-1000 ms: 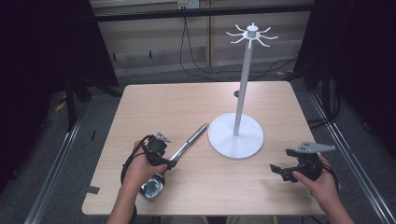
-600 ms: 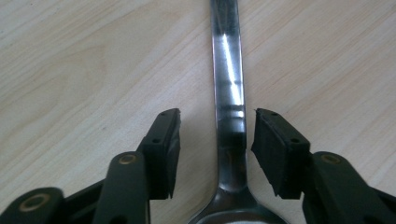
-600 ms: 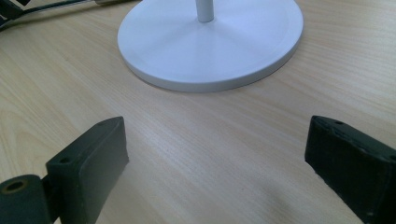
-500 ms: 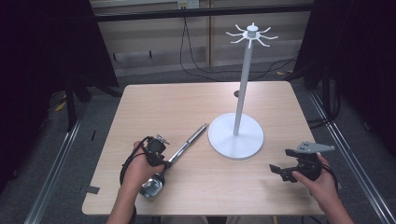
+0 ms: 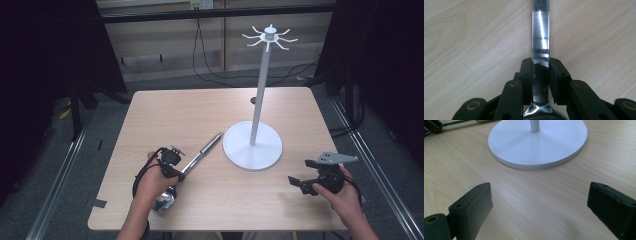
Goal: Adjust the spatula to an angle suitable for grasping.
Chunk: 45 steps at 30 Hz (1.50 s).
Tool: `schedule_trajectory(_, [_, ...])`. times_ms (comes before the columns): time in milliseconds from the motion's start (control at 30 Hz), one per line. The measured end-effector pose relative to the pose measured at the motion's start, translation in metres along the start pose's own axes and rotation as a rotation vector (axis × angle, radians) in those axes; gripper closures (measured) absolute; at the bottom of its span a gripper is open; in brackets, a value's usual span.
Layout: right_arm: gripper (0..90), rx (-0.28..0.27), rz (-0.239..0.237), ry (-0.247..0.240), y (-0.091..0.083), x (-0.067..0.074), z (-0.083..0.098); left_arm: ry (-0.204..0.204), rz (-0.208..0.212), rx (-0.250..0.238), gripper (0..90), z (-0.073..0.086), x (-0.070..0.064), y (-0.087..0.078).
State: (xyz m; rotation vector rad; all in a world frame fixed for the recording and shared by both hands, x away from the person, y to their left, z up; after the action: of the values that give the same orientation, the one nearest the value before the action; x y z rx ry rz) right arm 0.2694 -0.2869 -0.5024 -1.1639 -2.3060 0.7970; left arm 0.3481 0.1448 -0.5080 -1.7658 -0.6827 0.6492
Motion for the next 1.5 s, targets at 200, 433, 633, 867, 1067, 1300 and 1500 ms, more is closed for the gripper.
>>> schedule_trajectory(200, [5.2, 0.000, 0.001, 0.001, 0.000, 0.000, 0.000, -0.019, -0.013, 0.008, 74.6, -0.001, 0.001, 0.000])
schedule_trajectory(433, [5.2, -0.001, 0.002, 0.002, 0.000, 0.000, 0.000, -0.053, -0.021, -0.003, 74.7, -0.001, 0.001, 0.000])
schedule_trajectory(633, [5.2, -0.002, -0.006, -0.006, 0.001, 0.001, 0.000, -0.076, -0.018, -0.002, 74.7, -0.002, 0.002, 0.000])
schedule_trajectory(867, [5.2, -0.003, -0.003, -0.001, 0.001, 0.001, -0.001, -0.093, -0.023, 0.004, 74.5, -0.002, 0.001, 0.000])
schedule_trajectory(1067, [5.2, -0.007, -0.003, -0.001, 0.000, 0.000, -0.001, -0.090, -0.022, -0.005, 72.9, -0.003, -0.001, 0.000])
schedule_trajectory(1300, [5.1, -0.013, -0.003, 0.009, -0.002, -0.001, -0.001, -0.077, -0.041, -0.024, 60.8, -0.011, -0.002, -0.010])
schedule_trajectory(1500, [5.1, -0.015, 0.001, 0.016, -0.002, -0.003, -0.001, -0.070, -0.063, 0.006, 58.7, -0.027, -0.002, -0.005])
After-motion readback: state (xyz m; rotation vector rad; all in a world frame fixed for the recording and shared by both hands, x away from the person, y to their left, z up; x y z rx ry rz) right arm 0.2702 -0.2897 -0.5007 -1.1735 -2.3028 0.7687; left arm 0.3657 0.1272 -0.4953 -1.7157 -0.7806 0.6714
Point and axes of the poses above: each handheld gripper's, and its own axes: y roughly forward along the jaws, z roughly out of its underside, x roughly to its left, the point moved 4 cm from there along y, roughly forward along the jaws, and after that the axes turned 5 degrees about x, right-handed, at the moved point
